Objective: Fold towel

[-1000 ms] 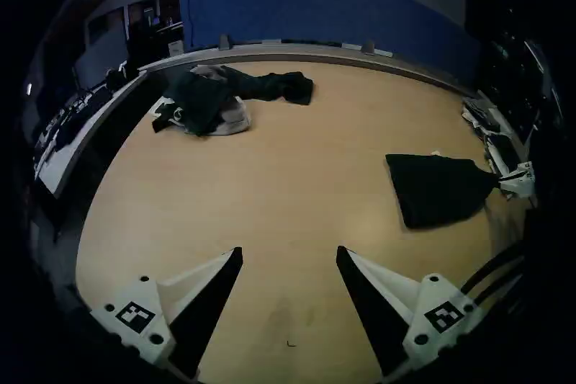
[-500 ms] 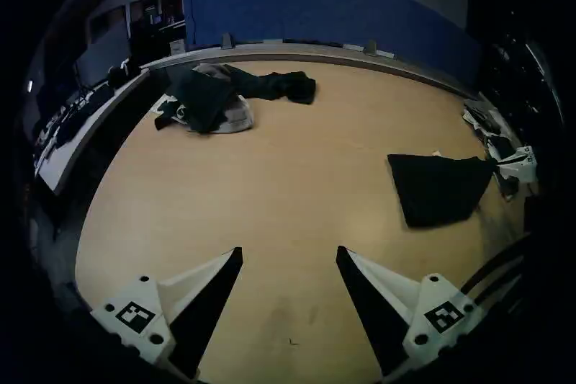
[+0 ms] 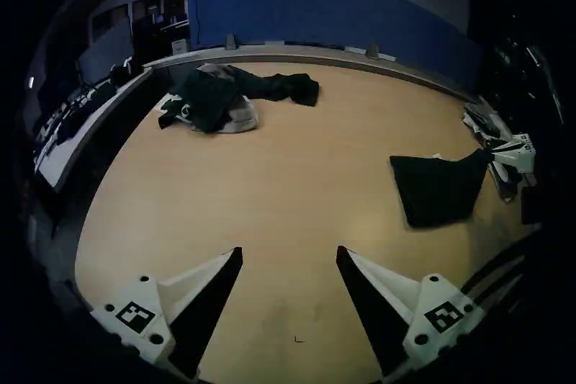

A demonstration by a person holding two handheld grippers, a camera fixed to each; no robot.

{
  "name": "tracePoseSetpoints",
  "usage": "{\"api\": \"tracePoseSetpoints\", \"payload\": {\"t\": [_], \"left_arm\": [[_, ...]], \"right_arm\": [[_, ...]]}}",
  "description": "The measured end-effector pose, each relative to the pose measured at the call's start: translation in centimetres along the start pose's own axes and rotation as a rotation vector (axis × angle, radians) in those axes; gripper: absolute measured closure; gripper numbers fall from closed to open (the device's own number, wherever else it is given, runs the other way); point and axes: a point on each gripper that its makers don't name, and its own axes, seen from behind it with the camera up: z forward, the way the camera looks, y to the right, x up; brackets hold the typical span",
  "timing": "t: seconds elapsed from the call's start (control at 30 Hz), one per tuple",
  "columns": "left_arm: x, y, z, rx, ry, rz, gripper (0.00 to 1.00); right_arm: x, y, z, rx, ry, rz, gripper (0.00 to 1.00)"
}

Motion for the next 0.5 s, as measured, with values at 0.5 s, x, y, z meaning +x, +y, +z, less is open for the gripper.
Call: {"api": "tracePoseSetpoints", "payload": {"t": [0.5], "left_arm": [[-0.2, -1.3, -0.2, 0.001, 0.011, -0.026, 0.03]], "right_arm": [[4.0, -4.4, 2.8, 0.079, 0.012, -0.105, 0.99]]}}
